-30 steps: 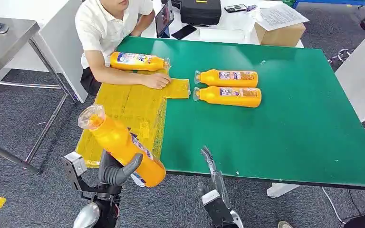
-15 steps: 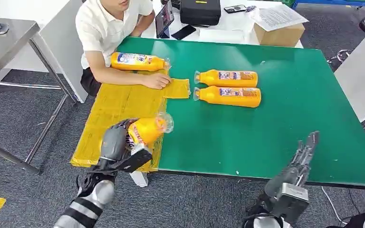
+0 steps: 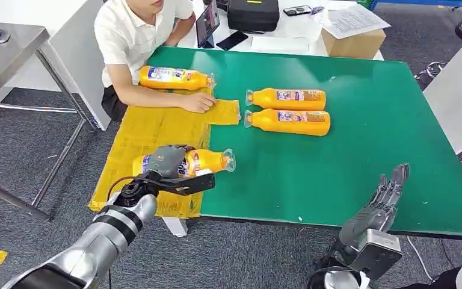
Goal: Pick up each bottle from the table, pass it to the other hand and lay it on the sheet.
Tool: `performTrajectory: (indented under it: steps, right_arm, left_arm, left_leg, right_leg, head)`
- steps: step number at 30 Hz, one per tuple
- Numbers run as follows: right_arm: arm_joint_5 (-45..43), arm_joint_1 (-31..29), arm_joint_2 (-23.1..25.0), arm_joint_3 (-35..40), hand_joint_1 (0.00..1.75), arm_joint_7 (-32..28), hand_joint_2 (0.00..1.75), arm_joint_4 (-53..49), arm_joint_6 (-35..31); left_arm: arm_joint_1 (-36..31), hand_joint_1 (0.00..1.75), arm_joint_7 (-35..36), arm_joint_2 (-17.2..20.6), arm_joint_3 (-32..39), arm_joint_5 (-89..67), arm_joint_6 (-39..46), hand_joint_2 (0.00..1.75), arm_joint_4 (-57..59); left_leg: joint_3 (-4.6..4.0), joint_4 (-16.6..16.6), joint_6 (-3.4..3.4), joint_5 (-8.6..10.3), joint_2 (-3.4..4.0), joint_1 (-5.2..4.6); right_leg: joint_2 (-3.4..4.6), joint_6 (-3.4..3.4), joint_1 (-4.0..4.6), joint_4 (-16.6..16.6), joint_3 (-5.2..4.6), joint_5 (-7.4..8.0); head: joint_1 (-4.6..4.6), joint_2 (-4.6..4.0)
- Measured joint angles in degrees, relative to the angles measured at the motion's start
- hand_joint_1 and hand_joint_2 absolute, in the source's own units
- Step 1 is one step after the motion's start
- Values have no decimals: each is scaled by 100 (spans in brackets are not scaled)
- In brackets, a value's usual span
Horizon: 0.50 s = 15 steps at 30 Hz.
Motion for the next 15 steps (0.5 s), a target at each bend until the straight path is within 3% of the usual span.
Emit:
performTrajectory:
  steps: [1, 8, 15]
  right_arm:
    - [-11, -7, 0, 0, 0, 2, 0, 11, 9]
    - [-55, -30, 9, 0, 0, 2, 0, 140, 24]
    - [-57, -45, 11, -9, 0, 2, 0, 238, -4]
  left_arm:
    - [-50, 0, -55, -35, 33, 131, -135, 175, 97]
    - [-281, 0, -298, -236, 429, 1018, -1033, 175, 595]
    - [-381, 0, -297, -293, 636, 1199, -1257, 175, 737]
  left_leg:
    - [0, 0, 0, 0, 0, 0]
    - [1, 0, 0, 0, -1, 0]
    - [2, 0, 0, 0, -1, 0]
  right_leg:
    - [0, 0, 0, 0, 1, 0]
    - [-1, 0, 0, 0, 4, 0]
    - [-1, 0, 0, 0, 4, 0]
  head:
    - [-2, 0]
    - [0, 0]
    - [-2, 0]
